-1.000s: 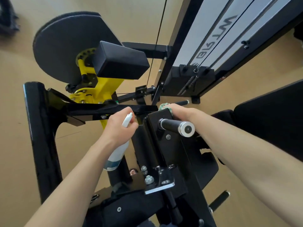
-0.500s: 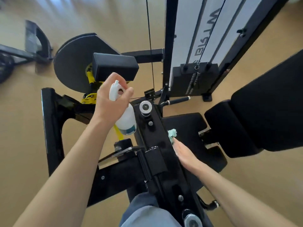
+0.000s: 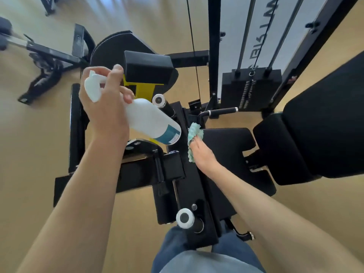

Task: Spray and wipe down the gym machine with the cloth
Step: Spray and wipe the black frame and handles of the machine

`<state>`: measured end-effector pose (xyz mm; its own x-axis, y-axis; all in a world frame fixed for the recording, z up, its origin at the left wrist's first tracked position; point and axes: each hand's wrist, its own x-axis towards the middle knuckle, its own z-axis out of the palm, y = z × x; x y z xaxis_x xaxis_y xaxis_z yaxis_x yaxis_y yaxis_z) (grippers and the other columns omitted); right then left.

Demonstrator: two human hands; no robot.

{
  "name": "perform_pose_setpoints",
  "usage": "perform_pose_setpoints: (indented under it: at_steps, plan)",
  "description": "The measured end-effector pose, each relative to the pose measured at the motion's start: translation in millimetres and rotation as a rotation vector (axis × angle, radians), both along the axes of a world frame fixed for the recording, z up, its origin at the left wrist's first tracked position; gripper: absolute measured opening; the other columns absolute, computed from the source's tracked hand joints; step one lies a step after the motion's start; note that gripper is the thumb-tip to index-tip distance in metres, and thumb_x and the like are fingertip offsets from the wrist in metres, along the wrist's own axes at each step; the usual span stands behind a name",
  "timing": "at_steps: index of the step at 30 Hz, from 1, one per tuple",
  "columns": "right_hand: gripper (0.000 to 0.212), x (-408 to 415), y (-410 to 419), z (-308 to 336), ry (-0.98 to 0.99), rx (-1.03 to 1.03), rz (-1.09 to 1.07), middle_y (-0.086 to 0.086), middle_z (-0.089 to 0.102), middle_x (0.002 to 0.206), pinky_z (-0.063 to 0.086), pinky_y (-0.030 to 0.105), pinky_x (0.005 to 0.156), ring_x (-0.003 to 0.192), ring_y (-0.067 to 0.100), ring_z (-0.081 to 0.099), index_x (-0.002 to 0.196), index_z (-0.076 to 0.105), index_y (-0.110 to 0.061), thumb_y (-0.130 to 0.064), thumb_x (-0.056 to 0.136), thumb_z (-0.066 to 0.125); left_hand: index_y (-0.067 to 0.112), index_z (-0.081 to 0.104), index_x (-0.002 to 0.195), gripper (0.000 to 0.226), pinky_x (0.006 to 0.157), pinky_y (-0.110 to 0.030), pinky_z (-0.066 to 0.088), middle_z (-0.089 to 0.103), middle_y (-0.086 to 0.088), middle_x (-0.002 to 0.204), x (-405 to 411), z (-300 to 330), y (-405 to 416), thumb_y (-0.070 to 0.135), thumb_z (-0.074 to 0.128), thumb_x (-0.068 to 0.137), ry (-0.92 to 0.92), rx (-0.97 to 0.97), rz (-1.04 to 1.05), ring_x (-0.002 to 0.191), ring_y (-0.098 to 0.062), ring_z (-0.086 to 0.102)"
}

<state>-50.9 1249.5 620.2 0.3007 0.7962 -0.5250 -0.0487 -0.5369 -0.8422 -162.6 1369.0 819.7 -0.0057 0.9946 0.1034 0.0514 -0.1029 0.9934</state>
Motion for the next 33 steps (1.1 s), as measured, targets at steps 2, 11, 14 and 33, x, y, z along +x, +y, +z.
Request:
perform_pose_setpoints:
  at_steps: [2,11,14,33]
  plan:
    - [0.029,-9,-31,1,-0.058,0.04,0.037,-0.009,0.061,0.109,0.042,0.031,0.088,0.103,0.013,0.057,0.116,0.059,-0.03,-0.035,0.108,0.032,0.018,0.052,0.088,0.017,0.062,-0.032,0.049,0.051,0.002,0.059,5,5,-12,0.016,0.068,0.093,-0.105,-0.059,0.044,0.047,-0.012,0.048]
    - [0.035,-42,-160,-8,-0.152,0.106,0.038,-0.008,0.048,0.068,0.033,0.022,0.058,0.06,0.004,0.042,0.072,0.042,-0.022,-0.026,0.107,0.042,0.023,0.055,0.085,0.019,0.064,-0.028,0.055,0.056,0.004,0.061,37,-2,-84,0.02,0.069,0.097,-0.034,-0.107,-0.042,0.051,-0.01,0.052]
    - [0.036,-24,-164,-7,-0.078,0.007,-0.073,-0.009,0.044,0.063,0.034,0.027,0.058,0.062,0.009,0.041,0.067,0.041,-0.019,-0.024,0.102,0.045,0.023,0.056,0.085,0.017,0.062,-0.029,0.055,0.057,0.001,0.067,38,-6,-105,0.022,0.068,0.097,-0.017,-0.094,-0.096,0.053,-0.011,0.054]
    - [0.042,138,-170,45,0.89,0.063,-0.491,0.017,0.07,0.123,0.053,0.042,0.098,0.113,0.031,0.069,0.132,0.06,-0.005,-0.032,0.106,0.043,0.005,0.053,0.082,0.03,0.061,-0.041,0.052,0.058,-0.004,0.064,83,-107,-263,0.025,0.071,0.095,0.302,-0.332,-0.014,0.06,-0.026,0.06]
